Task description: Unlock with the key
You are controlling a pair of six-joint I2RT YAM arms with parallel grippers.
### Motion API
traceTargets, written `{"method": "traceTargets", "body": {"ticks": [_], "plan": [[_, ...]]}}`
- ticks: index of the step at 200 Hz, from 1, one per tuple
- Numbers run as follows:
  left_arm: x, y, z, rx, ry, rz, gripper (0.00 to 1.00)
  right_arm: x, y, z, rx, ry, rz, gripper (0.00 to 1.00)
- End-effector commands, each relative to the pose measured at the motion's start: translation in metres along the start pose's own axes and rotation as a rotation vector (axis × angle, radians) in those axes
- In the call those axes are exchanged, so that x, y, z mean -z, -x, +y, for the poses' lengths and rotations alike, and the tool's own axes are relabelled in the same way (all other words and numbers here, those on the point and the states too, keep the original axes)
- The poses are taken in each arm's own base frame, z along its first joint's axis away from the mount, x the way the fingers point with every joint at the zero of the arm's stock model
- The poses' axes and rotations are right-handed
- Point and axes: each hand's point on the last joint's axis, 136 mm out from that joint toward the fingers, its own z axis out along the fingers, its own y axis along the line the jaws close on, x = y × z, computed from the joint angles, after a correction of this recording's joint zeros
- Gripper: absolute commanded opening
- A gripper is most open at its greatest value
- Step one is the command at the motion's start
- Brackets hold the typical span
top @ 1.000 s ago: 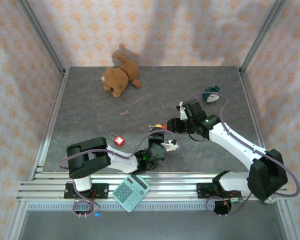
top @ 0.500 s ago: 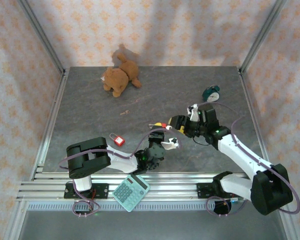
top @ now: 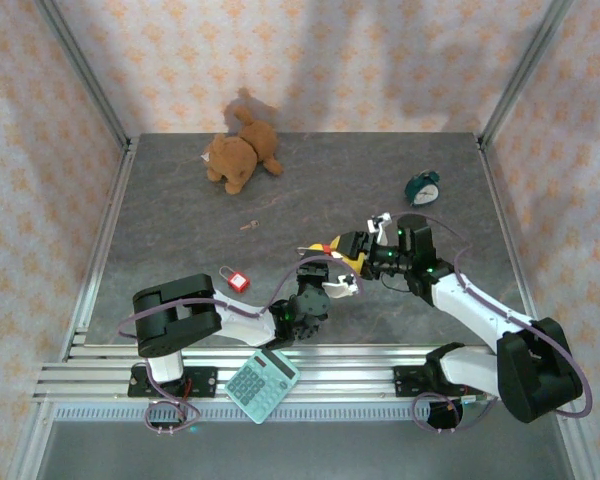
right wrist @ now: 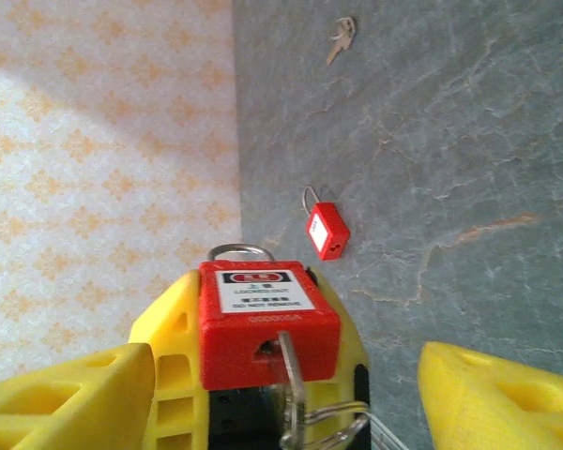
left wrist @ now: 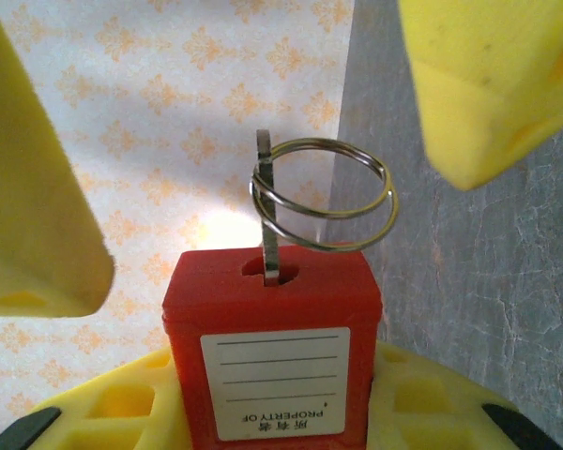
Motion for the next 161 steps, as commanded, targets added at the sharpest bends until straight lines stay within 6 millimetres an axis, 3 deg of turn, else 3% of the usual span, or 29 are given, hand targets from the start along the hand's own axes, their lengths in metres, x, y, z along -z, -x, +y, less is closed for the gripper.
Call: {"method": "traceTargets", "body": {"ticks": [1, 100, 161], "plan": [[0.002, 0.007, 0.013, 0.048, 0.031, 0.001, 0.25, 0.0, 0.004, 0.012, 0.021, 0.047, -0.006, 0.73], [-0.001, 0.016, 0.01, 0.046, 0.039, -0.012, 0.24, -0.011, 0.002, -0.002, -0.042, 0.043, 0.018, 0.64], [-0.003, 0.021, 0.009, 0.046, 0.039, -0.018, 0.25, -0.011, -0.005, 0.004, -0.041, 0.07, 0.037, 0.37]]}}
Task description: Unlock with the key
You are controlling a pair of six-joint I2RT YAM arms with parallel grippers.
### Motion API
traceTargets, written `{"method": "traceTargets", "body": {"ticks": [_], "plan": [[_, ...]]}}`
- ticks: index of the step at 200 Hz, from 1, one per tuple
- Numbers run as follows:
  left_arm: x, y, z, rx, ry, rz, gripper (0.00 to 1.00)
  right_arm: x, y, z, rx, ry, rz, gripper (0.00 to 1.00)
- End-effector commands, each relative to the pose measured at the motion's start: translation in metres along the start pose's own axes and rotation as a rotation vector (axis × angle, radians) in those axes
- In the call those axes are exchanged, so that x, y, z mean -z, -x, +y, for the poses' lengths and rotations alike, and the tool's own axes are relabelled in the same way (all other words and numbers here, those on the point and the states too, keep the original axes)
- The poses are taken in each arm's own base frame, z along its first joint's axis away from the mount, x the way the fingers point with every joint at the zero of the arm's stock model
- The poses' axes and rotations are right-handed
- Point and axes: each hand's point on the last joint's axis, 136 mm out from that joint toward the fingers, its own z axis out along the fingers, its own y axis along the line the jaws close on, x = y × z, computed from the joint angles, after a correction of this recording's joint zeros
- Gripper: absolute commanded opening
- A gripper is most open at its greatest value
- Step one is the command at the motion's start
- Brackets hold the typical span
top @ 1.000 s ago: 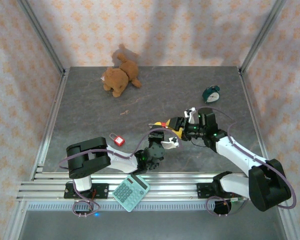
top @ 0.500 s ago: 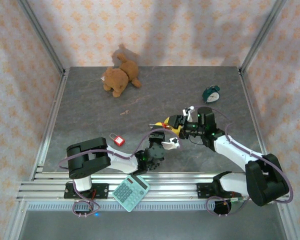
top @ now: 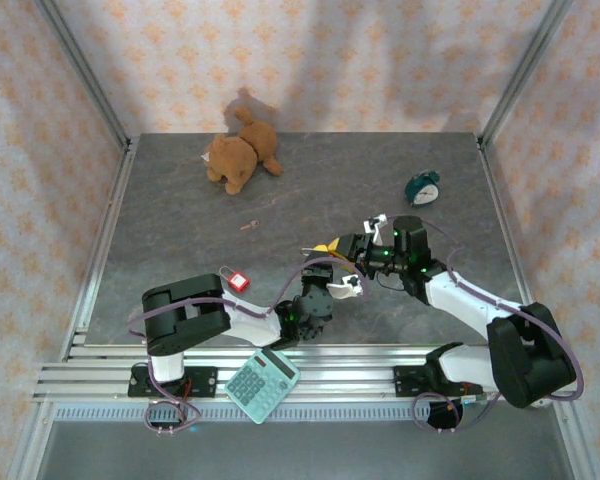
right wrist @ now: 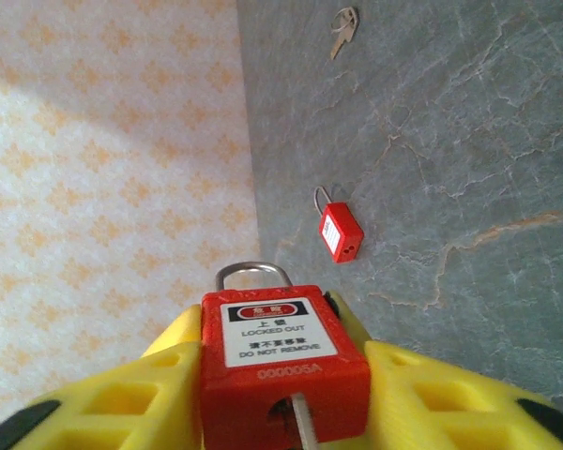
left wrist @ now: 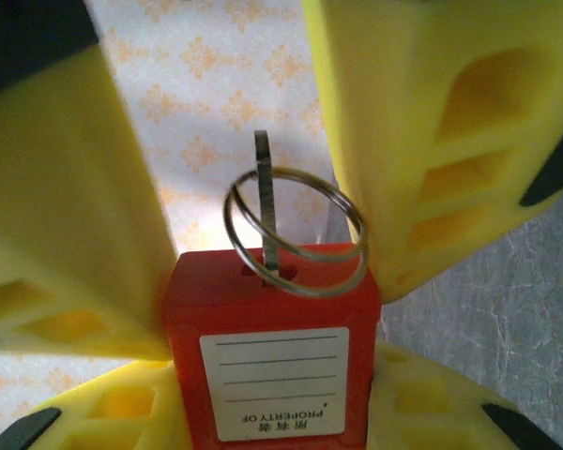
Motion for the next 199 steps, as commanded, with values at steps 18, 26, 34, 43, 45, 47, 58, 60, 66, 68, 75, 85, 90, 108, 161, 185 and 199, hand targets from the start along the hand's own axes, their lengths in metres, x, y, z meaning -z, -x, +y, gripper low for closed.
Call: {"method": "traceTargets", "body": {"ticks": [18, 26, 34, 43, 45, 47, 58, 60, 66, 68, 75, 85, 90, 108, 161, 185, 199], "plan": [[-0.001, 0.012, 0.015, 0.06, 0.034, -0.015, 0.27, 0.003, -0.006, 0.009, 0.046, 0.03, 0.014, 0.34], [-0.001, 0.012, 0.015, 0.061, 0.036, -0.014, 0.29, 0.004, -0.006, 0.008, 0.051, 0.019, 0.007, 0.33], [0.0, 0.012, 0.016, 0.064, 0.039, -0.015, 0.32, 0.004, -0.005, 0.007, 0.055, 0.01, 0.0, 0.33], [0.001, 0.01, 0.017, 0.066, 0.041, -0.012, 0.38, 0.005, -0.002, 0.007, 0.056, 0.004, -0.009, 0.32], [0.001, 0.009, 0.017, 0.065, 0.041, -0.011, 0.39, 0.005, -0.002, 0.007, 0.057, 0.004, -0.012, 0.32], [0.001, 0.008, 0.017, 0.065, 0.041, -0.009, 0.41, 0.005, -0.002, 0.007, 0.056, 0.004, -0.012, 0.32], [0.003, 0.007, 0.018, 0.068, 0.043, -0.01, 0.54, 0.007, 0.003, 0.008, 0.056, 0.002, -0.029, 0.32], [0.004, 0.007, 0.019, 0.069, 0.044, -0.01, 0.56, 0.007, 0.004, 0.008, 0.056, 0.003, -0.031, 0.32], [0.005, 0.005, 0.019, 0.071, 0.044, -0.01, 0.66, 0.008, 0.007, 0.009, 0.059, 0.005, -0.04, 0.32], [0.006, 0.005, 0.019, 0.072, 0.044, -0.01, 0.68, 0.009, 0.008, 0.01, 0.059, 0.005, -0.042, 0.32], [0.008, 0.003, 0.021, 0.08, 0.046, -0.008, 0.75, 0.01, 0.011, 0.011, 0.062, 0.003, -0.051, 0.31], [0.013, 0.0, 0.023, 0.087, 0.047, 0.0, 0.81, 0.012, 0.017, 0.015, 0.076, -0.005, -0.065, 0.31], [0.015, -0.003, 0.023, 0.089, 0.046, 0.007, 0.83, 0.012, 0.019, 0.017, 0.084, -0.008, -0.068, 0.31], [0.024, -0.011, 0.027, 0.099, 0.035, 0.022, 0.89, 0.014, 0.027, 0.029, 0.116, -0.004, -0.087, 0.3], [0.05, -0.036, 0.062, 0.261, -0.04, 0.015, 0.93, 0.019, 0.038, 0.039, 0.159, -0.021, -0.118, 0.3], [0.054, -0.053, 0.088, 0.446, -0.167, -0.015, 0.91, 0.026, 0.033, 0.044, 0.188, -0.019, -0.128, 0.3], [0.051, -0.067, 0.105, 0.561, -0.222, -0.029, 0.87, 0.027, 0.031, 0.043, 0.191, -0.021, -0.127, 0.3]]}}
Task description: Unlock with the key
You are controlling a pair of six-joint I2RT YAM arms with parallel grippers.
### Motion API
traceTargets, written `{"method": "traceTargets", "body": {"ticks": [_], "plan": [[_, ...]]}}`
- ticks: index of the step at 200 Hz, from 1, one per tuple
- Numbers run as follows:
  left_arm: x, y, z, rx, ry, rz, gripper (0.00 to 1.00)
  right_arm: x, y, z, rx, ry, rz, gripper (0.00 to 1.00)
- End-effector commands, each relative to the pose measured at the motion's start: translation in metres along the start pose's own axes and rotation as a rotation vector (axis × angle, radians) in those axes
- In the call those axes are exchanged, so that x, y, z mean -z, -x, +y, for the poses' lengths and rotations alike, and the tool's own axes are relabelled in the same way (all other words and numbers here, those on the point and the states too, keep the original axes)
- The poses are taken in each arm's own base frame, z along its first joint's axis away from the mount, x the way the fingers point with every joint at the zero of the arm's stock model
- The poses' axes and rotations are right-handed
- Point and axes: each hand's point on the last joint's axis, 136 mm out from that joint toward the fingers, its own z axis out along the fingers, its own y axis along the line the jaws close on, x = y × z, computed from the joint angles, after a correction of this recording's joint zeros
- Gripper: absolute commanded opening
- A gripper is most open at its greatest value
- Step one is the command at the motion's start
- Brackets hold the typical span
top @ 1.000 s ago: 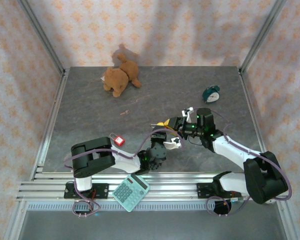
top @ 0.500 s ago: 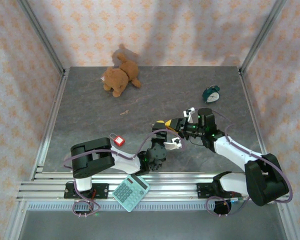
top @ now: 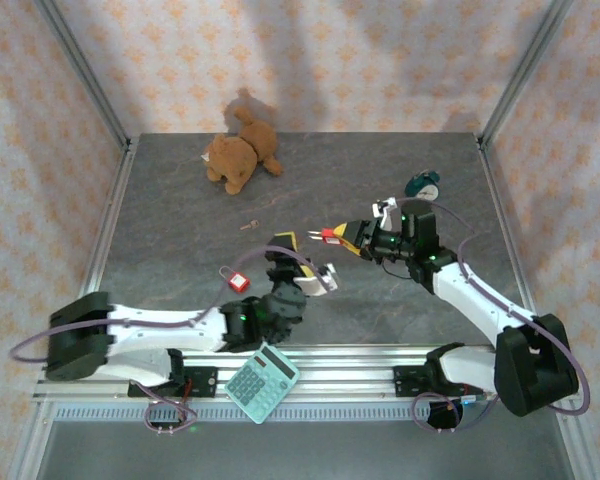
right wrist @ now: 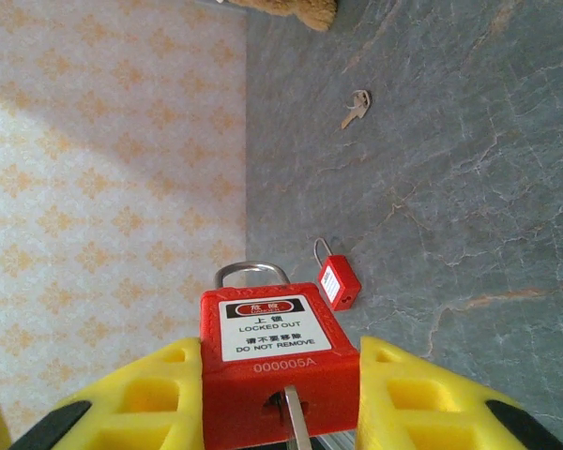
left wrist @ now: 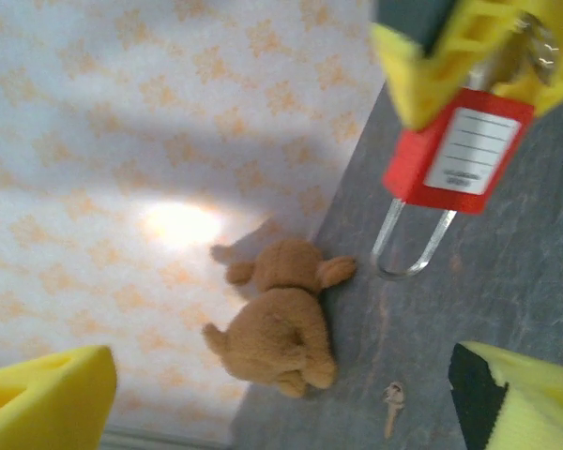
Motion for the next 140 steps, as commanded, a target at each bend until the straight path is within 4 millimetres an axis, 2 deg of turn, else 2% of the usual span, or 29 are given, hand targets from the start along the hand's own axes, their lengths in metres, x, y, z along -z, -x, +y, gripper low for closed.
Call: {"method": "traceTargets", "body": {"ticks": [1, 11, 43, 61, 95, 140], "plan": [[0.001, -0.019, 0.015, 0.192, -0.156, 0.029, 0.87, 0.009, 0.003, 0.014, 0.071, 0.022, -0.029, 0.3], [0.002, -0.02, 0.02, 0.23, -0.222, -0.005, 0.85, 0.01, 0.001, 0.014, 0.072, 0.026, -0.026, 0.3], [0.004, -0.013, 0.016, 0.247, -0.351, -0.118, 0.85, 0.012, -0.004, 0.013, 0.067, 0.028, -0.016, 0.3], [-0.004, -0.017, 0.008, 0.232, -0.441, -0.099, 0.79, 0.014, -0.007, 0.012, 0.066, 0.028, -0.012, 0.3], [-0.013, -0.008, -0.01, 0.233, -0.601, -0.112, 0.68, 0.017, -0.013, 0.008, 0.064, 0.02, -0.001, 0.3], [-0.024, 0.001, -0.031, 0.224, -0.779, -0.115, 0.65, 0.019, -0.022, 0.002, 0.066, 0.007, 0.022, 0.3]]}}
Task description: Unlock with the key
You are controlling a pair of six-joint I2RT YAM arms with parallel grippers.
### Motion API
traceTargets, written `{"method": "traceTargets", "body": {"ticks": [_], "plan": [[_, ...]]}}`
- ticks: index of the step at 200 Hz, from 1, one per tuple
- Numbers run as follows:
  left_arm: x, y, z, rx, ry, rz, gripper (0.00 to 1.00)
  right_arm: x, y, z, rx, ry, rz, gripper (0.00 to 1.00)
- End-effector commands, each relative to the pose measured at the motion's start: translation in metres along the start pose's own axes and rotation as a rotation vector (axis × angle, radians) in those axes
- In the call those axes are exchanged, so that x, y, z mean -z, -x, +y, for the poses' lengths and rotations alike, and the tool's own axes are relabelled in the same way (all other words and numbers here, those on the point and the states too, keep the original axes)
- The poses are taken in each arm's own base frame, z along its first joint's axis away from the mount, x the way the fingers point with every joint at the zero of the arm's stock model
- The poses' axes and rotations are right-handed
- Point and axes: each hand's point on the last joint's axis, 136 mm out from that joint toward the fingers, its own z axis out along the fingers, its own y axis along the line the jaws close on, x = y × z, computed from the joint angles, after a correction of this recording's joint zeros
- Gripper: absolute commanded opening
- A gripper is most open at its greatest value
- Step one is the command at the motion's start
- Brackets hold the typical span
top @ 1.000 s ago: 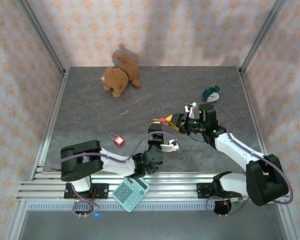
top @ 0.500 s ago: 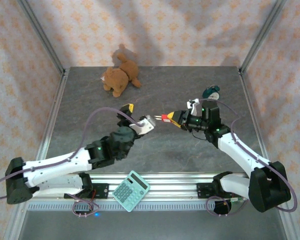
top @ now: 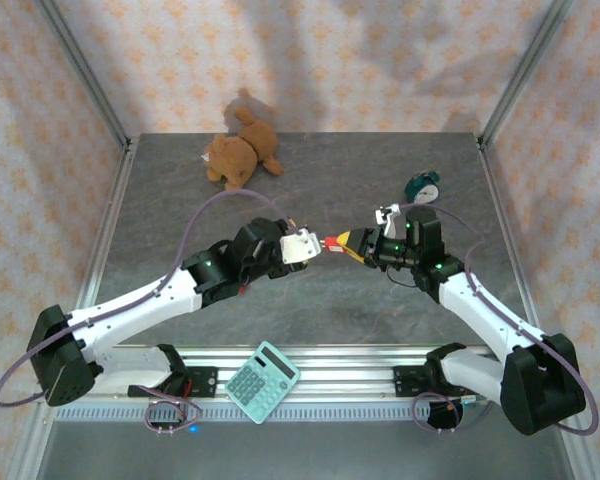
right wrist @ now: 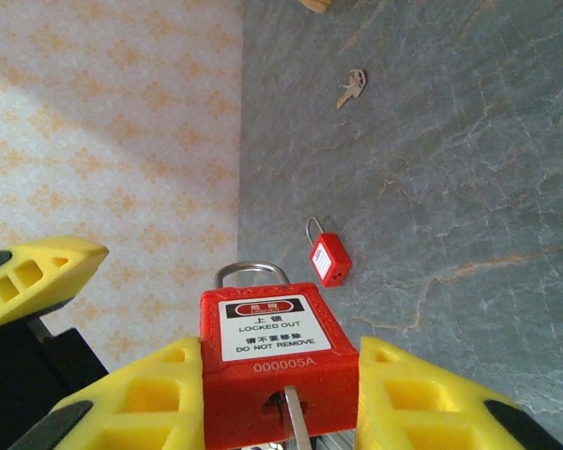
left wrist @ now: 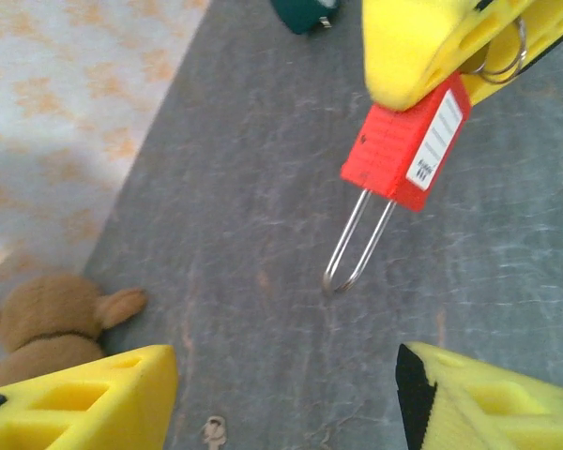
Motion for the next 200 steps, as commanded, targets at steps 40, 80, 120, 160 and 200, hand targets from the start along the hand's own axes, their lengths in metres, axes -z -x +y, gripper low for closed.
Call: {"method": "traceTargets", "body": {"ticks": [40, 80, 120, 160, 200], "plan": [[-0.012, 0.01, -0.032, 0.002, -0.291, -0.021, 0.55, 0.008, -0.008, 0.008, 0.053, 0.029, 0.02, 0.3], [-0.026, 0.005, -0.035, -0.015, -0.302, -0.015, 0.46, 0.01, -0.012, 0.009, 0.058, 0.033, 0.033, 0.3], [-0.035, 0.005, -0.029, -0.015, -0.271, -0.02, 0.31, 0.011, -0.016, 0.008, 0.058, 0.036, 0.042, 0.3], [-0.038, 0.001, -0.029, -0.012, -0.271, -0.008, 0.15, 0.011, -0.014, 0.006, 0.059, 0.023, 0.031, 0.3], [-0.037, -0.002, -0.029, -0.01, -0.279, 0.009, 0.04, 0.01, -0.011, 0.005, 0.054, 0.022, 0.018, 0.29]]}}
